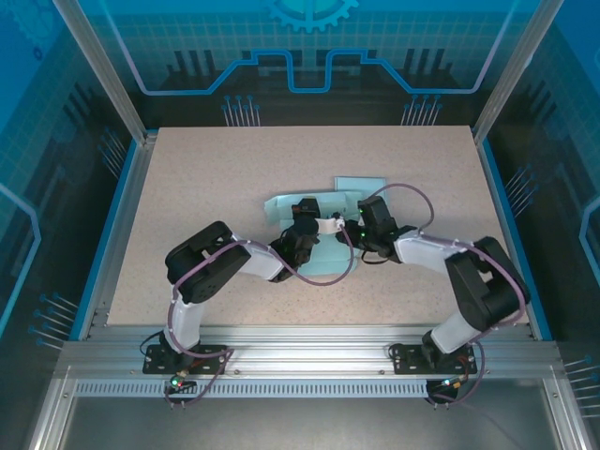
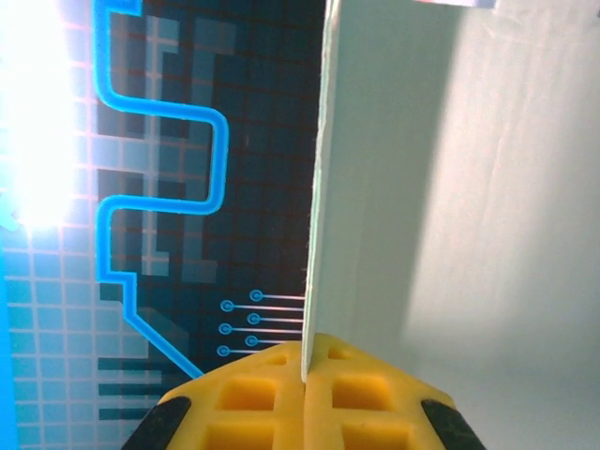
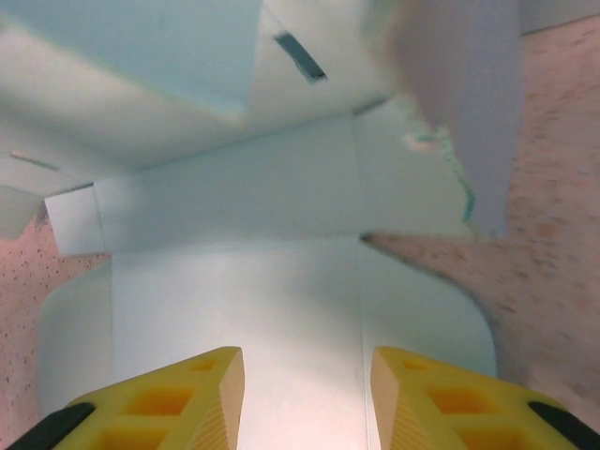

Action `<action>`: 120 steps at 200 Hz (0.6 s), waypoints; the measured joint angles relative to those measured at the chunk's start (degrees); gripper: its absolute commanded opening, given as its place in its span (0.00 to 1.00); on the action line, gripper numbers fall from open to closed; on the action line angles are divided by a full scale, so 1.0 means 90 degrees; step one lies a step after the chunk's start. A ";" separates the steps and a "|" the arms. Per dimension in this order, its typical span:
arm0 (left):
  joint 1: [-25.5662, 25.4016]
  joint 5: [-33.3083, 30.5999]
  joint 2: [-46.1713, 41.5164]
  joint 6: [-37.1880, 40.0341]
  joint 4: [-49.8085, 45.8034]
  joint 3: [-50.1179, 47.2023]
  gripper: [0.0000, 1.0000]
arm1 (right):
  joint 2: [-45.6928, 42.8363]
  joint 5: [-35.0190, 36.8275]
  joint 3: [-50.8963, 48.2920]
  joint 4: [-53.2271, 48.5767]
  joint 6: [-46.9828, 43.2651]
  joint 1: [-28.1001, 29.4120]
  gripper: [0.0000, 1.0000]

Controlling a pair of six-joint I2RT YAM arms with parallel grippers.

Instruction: Fold the paper box

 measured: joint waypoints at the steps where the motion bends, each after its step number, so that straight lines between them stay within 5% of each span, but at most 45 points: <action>1: 0.0002 0.0005 0.0000 0.0000 0.0022 0.0000 0.02 | -0.0068 0.0027 -0.0017 -0.0029 -0.0017 0.0000 0.43; 64: 0.0010 0.0211 0.0002 0.0214 0.0639 0.0005 0.02 | -0.2939 0.0821 -0.0495 -0.1387 -0.0474 -0.0170 0.75; 88: 0.0005 0.0248 0.0002 0.0228 0.0879 0.0005 0.02 | -0.3925 0.0962 -0.0872 -0.1763 -0.0561 -0.0663 0.78; 111: 0.0000 0.0277 0.0002 0.0265 0.1035 -0.0029 0.02 | -0.4442 0.0823 -0.1059 -0.2042 -0.0680 -0.1503 0.70; 120: 0.0000 0.0291 0.0002 0.0299 0.1073 -0.0049 0.02 | -0.4488 0.0668 -0.1069 -0.2096 -0.0743 -0.1855 0.75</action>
